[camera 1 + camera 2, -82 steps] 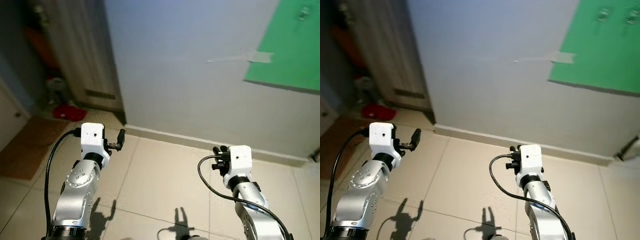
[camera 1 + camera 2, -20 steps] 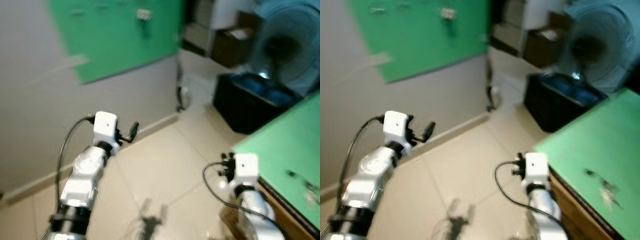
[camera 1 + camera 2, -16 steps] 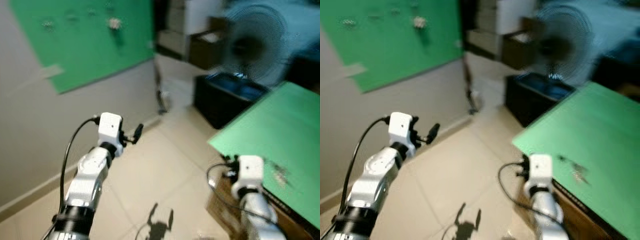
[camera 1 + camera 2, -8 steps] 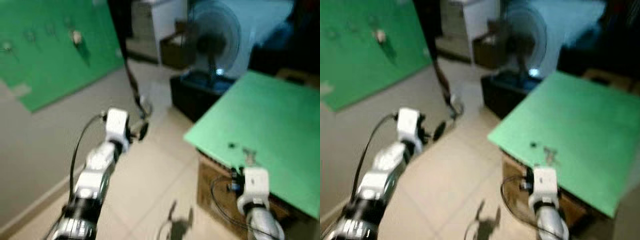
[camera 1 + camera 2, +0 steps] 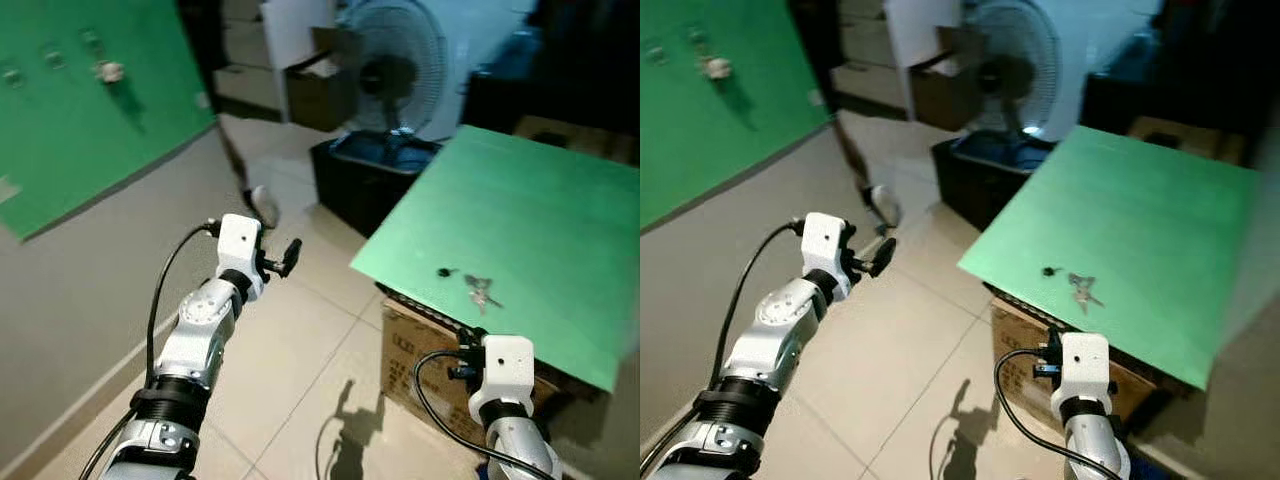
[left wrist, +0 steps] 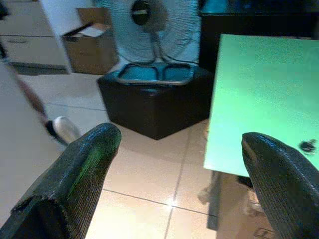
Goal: Hang keys on a hook
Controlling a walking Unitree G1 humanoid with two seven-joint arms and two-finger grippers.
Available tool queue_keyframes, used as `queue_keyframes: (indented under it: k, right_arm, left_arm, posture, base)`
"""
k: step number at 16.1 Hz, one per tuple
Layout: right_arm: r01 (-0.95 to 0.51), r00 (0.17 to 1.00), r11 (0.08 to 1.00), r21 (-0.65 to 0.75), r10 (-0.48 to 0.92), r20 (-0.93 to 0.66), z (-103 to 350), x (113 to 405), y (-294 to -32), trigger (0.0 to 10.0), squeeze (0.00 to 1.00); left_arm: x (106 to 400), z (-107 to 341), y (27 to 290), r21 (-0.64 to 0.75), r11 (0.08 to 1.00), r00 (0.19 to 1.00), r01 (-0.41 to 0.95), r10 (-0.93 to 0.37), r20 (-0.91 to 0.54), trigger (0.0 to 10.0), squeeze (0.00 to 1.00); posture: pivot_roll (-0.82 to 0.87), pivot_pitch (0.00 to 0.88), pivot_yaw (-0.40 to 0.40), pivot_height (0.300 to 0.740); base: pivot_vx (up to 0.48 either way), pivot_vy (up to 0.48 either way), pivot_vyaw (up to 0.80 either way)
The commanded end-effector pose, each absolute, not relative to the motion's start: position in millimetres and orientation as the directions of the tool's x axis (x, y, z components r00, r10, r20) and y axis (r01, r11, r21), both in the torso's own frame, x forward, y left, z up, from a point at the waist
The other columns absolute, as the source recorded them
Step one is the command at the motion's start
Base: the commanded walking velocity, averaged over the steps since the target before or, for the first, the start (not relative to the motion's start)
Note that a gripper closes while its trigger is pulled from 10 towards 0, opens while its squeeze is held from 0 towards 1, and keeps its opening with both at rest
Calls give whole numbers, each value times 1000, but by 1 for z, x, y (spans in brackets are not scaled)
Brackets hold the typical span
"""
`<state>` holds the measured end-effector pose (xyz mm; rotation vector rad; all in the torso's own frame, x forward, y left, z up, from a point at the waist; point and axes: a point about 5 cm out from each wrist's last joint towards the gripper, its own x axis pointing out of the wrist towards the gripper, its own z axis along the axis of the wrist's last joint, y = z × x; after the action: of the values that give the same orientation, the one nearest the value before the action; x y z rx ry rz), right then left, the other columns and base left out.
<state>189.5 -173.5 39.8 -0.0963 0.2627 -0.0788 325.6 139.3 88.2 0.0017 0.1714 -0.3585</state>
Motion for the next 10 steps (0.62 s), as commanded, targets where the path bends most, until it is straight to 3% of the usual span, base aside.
queue_keyframes:
  k: [1,10]
  right_arm:
    - [67,965,992,-106,-92,-247,43,189,-170,10000,0]
    - [91,969,991,-101,-111,-220,44,187,-161,10000,0]
  left_arm:
    - [326,86,144,-20,936,920,351,-349,-180,10000,0]
    - [329,80,148,9,913,892,407,-395,-220,10000,0]
  posture:
    - [-172,0,177,732]
    - [-212,0,254,732]
  base:
    - [0,0,-581]
    - [0,0,-551]
